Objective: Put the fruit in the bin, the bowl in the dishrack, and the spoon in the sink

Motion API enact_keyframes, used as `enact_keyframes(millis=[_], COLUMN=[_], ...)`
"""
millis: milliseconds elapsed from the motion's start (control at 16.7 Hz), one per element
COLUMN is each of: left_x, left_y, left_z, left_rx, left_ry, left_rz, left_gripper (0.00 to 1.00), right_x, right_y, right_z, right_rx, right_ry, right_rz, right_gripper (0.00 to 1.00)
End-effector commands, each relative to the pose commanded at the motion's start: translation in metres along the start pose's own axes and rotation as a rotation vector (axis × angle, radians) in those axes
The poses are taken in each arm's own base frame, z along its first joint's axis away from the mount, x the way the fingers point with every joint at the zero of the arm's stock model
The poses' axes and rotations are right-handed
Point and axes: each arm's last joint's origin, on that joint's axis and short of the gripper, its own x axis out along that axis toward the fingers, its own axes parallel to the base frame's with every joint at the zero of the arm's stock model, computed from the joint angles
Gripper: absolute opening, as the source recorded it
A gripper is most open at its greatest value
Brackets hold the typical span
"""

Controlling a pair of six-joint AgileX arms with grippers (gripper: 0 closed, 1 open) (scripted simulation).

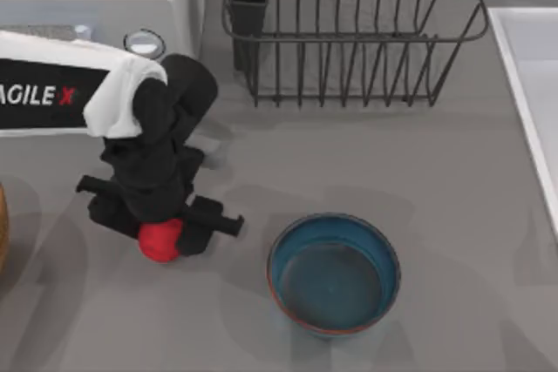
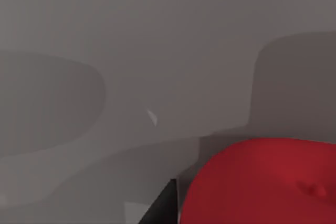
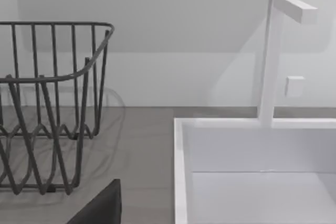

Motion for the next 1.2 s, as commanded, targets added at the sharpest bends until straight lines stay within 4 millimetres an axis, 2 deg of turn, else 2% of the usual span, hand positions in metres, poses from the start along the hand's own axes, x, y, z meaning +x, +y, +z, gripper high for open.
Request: enact_keyframes(millis=[240, 600, 720, 1020, 1200], left_x=[-0.019, -0.087, -0.104, -0.106, -0.114], left_y=[0.000, 0.000, 0.000, 0.002, 0.026], left_z=[0.004, 0.003, 0.001, 0.000, -0.009], left_rx=[0.003, 0.002, 0.002, 0.001, -0.034], left_ry=[-0.023, 0.001, -0.014, -0.014, -0.009], left_rz=[0.008, 0.010, 0.009, 0.010, 0.033], left_gripper=[0.00, 0.00, 0.00, 0.00, 0.00], right_x=[0.000, 0.000, 0.000, 0.000, 0.000], right_y=[0.000, 0.000, 0.000, 0.000, 0.000], right_z=[0.000, 0.000, 0.000, 0.000, 0.000], right_rx=[0.000, 0.000, 0.000, 0.000, 0.000], right_ry=[0.000, 0.000, 0.000, 0.000, 0.000], right_rz=[0.000, 0.000, 0.000, 0.000, 0.000], right_gripper=[1.00, 1.00, 1.00, 1.00, 1.00])
